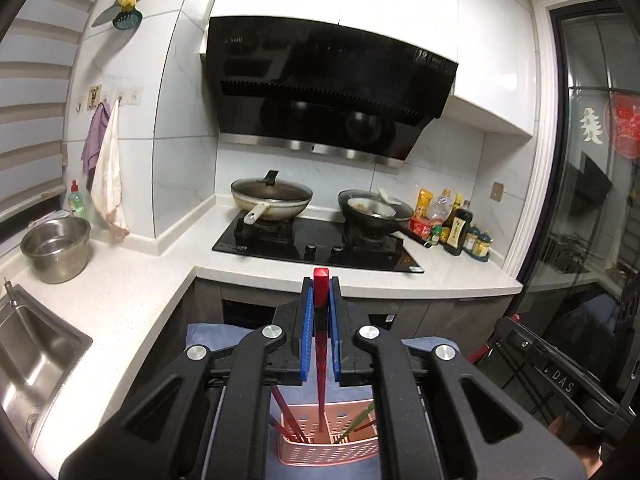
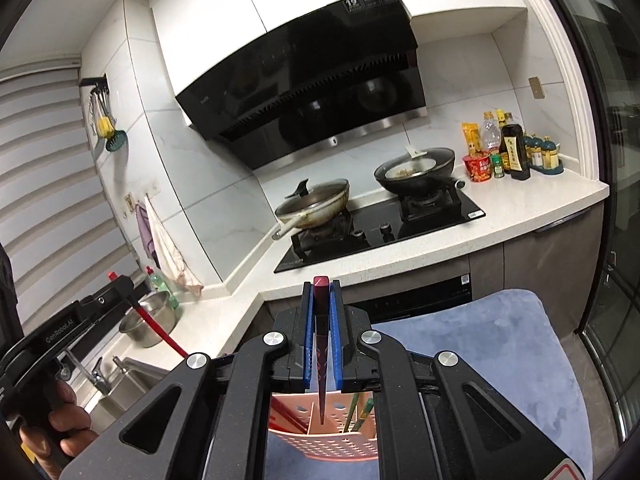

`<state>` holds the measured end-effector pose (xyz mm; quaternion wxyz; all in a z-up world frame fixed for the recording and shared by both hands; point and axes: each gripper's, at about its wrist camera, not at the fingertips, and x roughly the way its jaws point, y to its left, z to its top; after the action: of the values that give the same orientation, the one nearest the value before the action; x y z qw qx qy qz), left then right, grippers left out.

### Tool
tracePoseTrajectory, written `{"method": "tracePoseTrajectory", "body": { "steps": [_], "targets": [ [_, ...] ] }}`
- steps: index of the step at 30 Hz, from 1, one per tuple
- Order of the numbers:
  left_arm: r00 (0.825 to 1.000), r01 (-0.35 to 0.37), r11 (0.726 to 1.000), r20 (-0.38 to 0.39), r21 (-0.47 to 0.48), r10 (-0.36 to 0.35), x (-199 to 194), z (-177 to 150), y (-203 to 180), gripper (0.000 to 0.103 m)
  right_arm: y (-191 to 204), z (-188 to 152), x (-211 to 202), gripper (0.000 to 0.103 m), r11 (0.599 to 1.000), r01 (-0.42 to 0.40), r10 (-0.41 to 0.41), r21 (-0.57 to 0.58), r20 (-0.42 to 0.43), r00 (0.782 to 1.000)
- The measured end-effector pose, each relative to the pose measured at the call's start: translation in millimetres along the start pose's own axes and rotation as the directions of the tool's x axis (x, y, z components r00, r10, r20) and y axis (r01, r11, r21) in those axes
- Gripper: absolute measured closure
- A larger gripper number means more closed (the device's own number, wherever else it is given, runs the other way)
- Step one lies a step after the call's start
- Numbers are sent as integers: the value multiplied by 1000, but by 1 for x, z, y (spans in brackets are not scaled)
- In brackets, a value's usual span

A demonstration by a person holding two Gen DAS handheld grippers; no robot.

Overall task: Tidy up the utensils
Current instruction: 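Lift both chopsticks and carry them over the pink holder, then lower both chopsticks into the pink holder and open both tools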

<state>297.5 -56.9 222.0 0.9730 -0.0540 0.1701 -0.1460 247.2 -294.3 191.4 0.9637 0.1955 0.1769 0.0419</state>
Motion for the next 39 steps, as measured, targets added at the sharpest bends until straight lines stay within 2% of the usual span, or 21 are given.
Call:
{"method": "tracePoseTrajectory", "body": {
  "steps": [3, 10, 19, 22, 25, 27, 30, 39],
  "targets": [
    [999, 12, 1000, -31, -7, -12, 17, -13, 3, 96, -2, -8, 17, 95, 1000, 1, -1, 0, -33, 999],
    [994, -14, 1000, -106, -4, 14, 43, -40, 8, 96, -10, -32, 46, 95, 1000, 3, -1, 17, -115, 993],
    [990, -35, 999, -138, -1, 34, 51, -51, 12, 95, -9, -50, 60, 95, 1000, 20, -20, -3, -161, 987],
    [990, -36, 999, -140, -11, 34, 50, -53, 14, 95, -10, -51, 60, 90, 1000, 25, -24, 5, -164, 986],
    [988, -48, 999, -145, -8, 46, 49, -55, 16, 87, -10, -50, 57, 90, 1000, 21, -19, 10, -163, 986],
    [988, -59, 998, -141, -15, 57, 46, -56, 17, 74, -9, -49, 53, 89, 1000, 24, -23, 3, -156, 987],
    [988, -63, 998, -141, -16, 60, 42, -58, 19, 72, -7, -48, 46, 81, 1000, 25, -25, -4, -147, 989],
    [985, -73, 997, -157, 21, 75, 22, -74, 20, 72, 0, -60, 23, 80, 999, 27, -33, -43, -146, 989]
  ]
}}
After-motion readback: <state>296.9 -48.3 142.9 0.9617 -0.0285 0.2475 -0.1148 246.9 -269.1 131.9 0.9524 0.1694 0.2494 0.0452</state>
